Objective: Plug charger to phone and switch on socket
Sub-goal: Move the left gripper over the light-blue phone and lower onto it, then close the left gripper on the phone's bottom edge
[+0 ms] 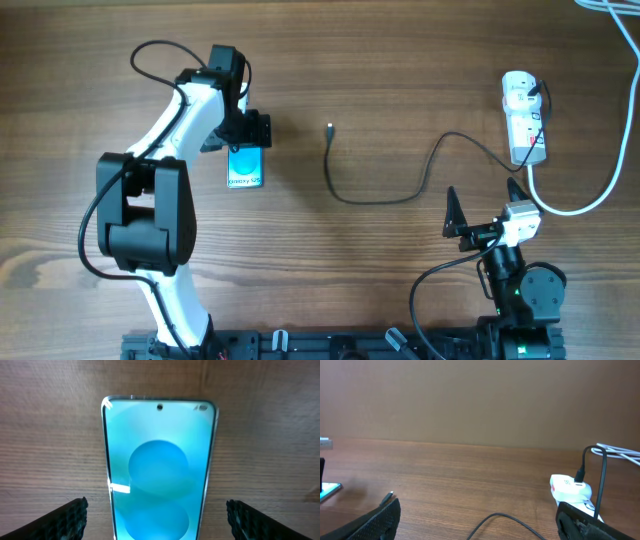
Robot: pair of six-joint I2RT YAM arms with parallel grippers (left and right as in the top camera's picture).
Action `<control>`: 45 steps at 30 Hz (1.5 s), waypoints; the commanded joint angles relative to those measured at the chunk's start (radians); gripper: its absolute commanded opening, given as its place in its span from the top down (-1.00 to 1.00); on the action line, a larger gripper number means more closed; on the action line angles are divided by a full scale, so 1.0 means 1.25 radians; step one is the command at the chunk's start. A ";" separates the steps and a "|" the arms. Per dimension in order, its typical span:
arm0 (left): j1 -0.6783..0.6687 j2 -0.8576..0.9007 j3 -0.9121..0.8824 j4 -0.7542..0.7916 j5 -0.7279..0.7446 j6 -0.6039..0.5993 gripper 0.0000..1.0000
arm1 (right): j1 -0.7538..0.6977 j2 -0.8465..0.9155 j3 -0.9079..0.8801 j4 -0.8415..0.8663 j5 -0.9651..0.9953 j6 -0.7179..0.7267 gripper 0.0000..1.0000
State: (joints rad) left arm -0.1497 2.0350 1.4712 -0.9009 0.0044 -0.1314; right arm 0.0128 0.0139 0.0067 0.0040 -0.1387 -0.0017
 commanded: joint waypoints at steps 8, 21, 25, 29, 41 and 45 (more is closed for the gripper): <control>-0.005 0.011 -0.095 0.089 -0.009 -0.048 -0.87 | 0.005 -0.002 -0.001 0.003 0.010 0.002 -1.00; -0.005 0.025 -0.106 0.111 -0.014 -0.044 -0.82 | 0.005 -0.002 -0.001 0.003 0.010 0.002 -1.00; -0.019 0.038 -0.106 0.112 -0.014 -0.027 -0.78 | 0.005 -0.002 -0.001 0.003 0.010 0.001 -0.99; -0.039 0.055 -0.106 0.123 -0.014 -0.027 -0.71 | 0.005 -0.002 -0.001 0.003 0.010 0.002 -1.00; -0.041 0.089 -0.106 0.123 -0.014 -0.027 -0.49 | 0.005 -0.002 -0.001 0.003 0.010 0.002 -0.99; -0.040 0.088 -0.105 0.122 -0.014 -0.027 -0.47 | 0.005 -0.002 -0.001 0.003 0.010 0.002 -0.99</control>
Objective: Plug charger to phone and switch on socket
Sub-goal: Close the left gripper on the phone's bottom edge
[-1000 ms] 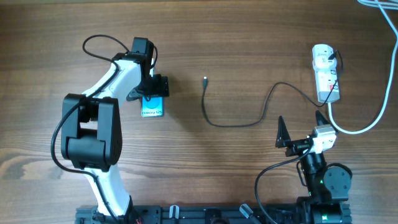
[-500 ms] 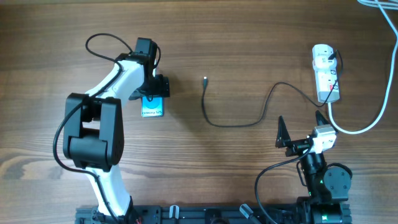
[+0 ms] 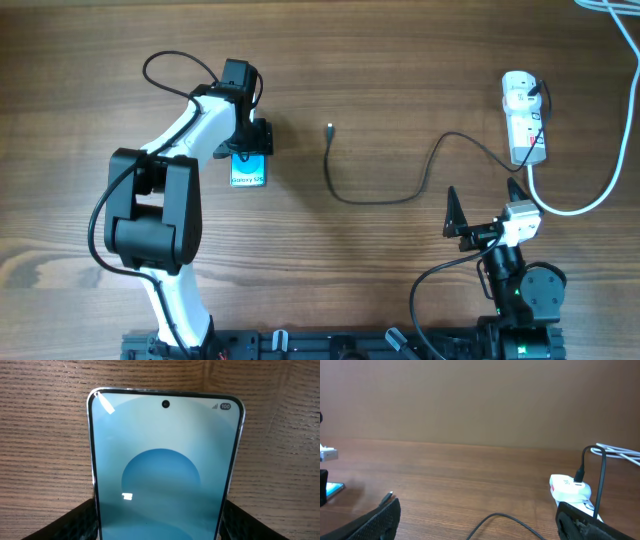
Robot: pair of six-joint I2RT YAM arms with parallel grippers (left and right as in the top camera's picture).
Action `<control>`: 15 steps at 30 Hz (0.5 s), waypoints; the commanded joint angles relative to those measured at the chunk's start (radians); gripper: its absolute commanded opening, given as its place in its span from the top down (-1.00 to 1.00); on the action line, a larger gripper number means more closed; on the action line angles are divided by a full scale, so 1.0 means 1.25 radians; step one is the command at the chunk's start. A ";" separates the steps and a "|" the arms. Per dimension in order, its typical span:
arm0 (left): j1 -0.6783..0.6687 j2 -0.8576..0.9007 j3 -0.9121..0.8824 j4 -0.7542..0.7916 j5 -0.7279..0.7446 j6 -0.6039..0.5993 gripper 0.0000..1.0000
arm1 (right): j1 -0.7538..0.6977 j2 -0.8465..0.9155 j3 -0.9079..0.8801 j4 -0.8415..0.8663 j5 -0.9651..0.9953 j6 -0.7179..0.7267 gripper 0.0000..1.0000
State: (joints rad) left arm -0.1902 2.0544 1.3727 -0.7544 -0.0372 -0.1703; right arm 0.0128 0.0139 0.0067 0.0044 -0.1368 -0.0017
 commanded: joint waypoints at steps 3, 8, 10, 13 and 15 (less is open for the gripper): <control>-0.007 0.072 -0.009 -0.020 0.019 -0.002 -0.37 | 0.005 -0.002 -0.001 0.002 0.009 0.002 -0.99; -0.007 0.049 0.051 -0.059 0.019 -0.017 -0.36 | 0.005 -0.002 -0.001 0.002 0.009 0.002 -0.99; -0.007 0.035 0.073 -0.071 0.019 -0.017 -0.36 | 0.005 -0.002 -0.001 0.002 0.009 0.002 -0.99; -0.007 0.009 0.096 -0.087 0.019 -0.023 -0.38 | 0.005 -0.002 -0.001 0.002 0.009 0.002 -0.99; -0.007 -0.005 0.096 -0.088 0.020 -0.043 -0.39 | 0.005 -0.002 -0.001 0.002 0.009 0.002 -1.00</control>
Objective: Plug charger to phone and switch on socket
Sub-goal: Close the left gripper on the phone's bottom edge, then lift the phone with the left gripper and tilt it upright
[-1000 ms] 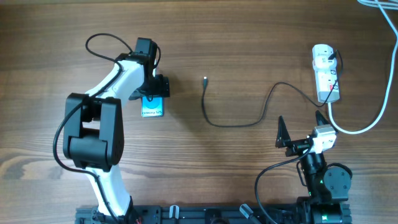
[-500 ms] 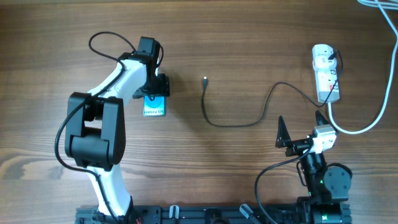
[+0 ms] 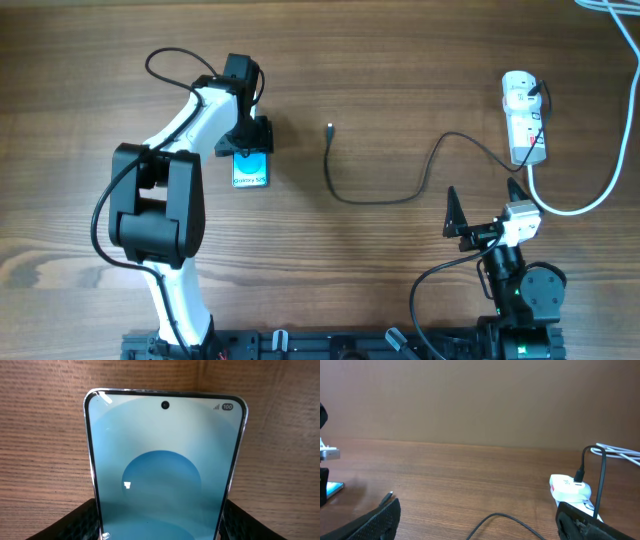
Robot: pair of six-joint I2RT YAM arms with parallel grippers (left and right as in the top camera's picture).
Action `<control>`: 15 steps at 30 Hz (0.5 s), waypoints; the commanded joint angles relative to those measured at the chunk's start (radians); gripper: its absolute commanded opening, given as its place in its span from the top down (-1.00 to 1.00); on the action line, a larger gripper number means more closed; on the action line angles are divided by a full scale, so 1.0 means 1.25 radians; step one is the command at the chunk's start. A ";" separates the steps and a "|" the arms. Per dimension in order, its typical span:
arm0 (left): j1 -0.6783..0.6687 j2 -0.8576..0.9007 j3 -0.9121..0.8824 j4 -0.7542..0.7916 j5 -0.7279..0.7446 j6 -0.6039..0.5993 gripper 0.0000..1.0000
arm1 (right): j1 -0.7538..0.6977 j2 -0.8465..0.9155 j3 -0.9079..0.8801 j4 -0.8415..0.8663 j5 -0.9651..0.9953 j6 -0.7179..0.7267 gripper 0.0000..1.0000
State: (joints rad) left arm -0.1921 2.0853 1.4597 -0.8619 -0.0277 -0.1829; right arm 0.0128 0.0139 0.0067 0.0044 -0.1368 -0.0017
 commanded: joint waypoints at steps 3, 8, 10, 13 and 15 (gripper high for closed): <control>-0.005 -0.044 0.026 -0.005 0.024 -0.077 -0.39 | 0.005 -0.002 -0.001 0.002 0.009 0.002 -1.00; -0.005 -0.070 0.027 -0.004 0.149 -0.098 -0.38 | 0.005 -0.002 -0.001 0.002 0.009 0.002 -1.00; -0.005 -0.079 0.027 -0.005 0.184 -0.124 -0.38 | 0.005 -0.002 -0.001 0.002 0.009 0.002 -1.00; -0.005 -0.091 0.027 0.006 0.291 -0.138 -0.37 | 0.005 -0.002 -0.001 0.002 0.009 0.002 -1.00; -0.005 -0.092 0.027 0.015 0.354 -0.143 -0.36 | 0.005 -0.002 -0.001 0.002 0.009 0.002 -1.00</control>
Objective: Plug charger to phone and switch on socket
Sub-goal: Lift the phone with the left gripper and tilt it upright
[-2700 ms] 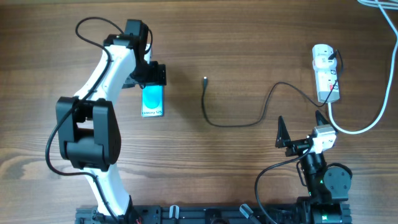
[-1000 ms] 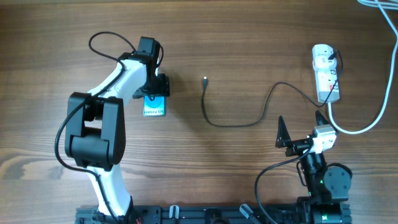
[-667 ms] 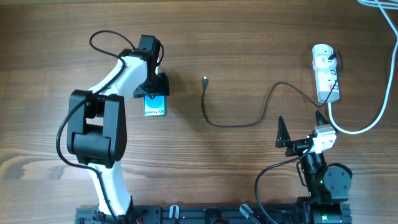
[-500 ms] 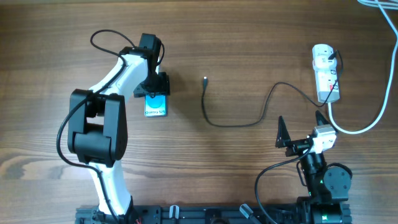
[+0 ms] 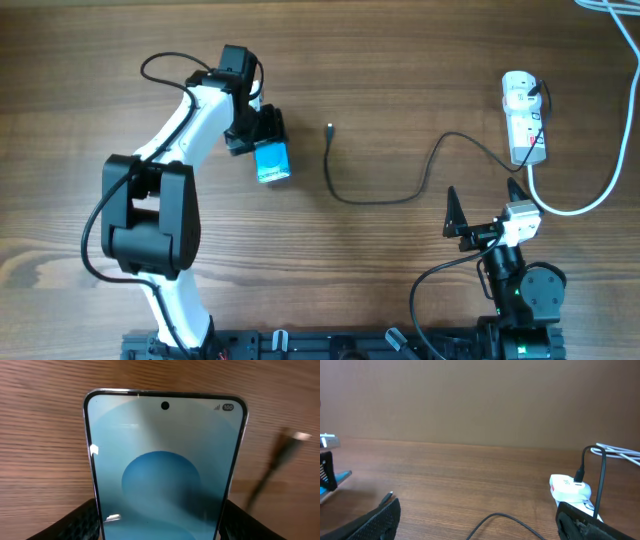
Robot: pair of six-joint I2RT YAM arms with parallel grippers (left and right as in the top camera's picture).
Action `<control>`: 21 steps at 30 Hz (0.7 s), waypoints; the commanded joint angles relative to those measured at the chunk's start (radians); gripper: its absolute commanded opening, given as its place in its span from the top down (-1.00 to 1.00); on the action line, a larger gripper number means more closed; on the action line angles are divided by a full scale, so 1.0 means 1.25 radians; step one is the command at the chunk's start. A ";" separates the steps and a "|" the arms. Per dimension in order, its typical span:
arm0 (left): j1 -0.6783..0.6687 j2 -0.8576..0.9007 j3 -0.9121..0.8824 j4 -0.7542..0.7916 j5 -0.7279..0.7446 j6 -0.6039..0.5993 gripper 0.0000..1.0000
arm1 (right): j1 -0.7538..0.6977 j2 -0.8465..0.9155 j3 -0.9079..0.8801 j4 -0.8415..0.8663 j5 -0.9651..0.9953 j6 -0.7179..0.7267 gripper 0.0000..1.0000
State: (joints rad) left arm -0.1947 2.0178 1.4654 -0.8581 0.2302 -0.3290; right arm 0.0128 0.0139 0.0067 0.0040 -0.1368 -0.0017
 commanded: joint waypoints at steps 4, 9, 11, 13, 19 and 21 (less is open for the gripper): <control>-0.003 -0.039 0.022 0.023 0.233 -0.110 -0.34 | 0.005 -0.002 -0.001 0.003 0.009 0.002 -0.99; 0.002 -0.039 0.022 0.032 0.358 -0.190 -0.27 | 0.005 -0.002 -0.001 0.003 0.009 0.002 -0.99; 0.011 -0.039 0.022 0.035 0.395 -0.253 -0.24 | 0.005 -0.002 -0.001 0.003 0.009 0.002 -0.99; 0.027 -0.039 0.022 0.034 0.431 -0.345 -0.24 | 0.005 -0.002 -0.001 0.003 0.009 0.002 -1.00; 0.067 -0.039 0.022 0.034 0.596 -0.520 -0.19 | 0.005 -0.002 -0.001 0.003 0.009 0.002 -0.99; 0.073 -0.039 0.022 0.034 0.656 -0.559 -0.19 | 0.005 -0.002 -0.001 0.003 0.009 0.002 -1.00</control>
State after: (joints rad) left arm -0.1135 2.0098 1.4658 -0.8177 0.8783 -0.9001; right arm 0.0128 0.0139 0.0067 0.0040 -0.1368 -0.0017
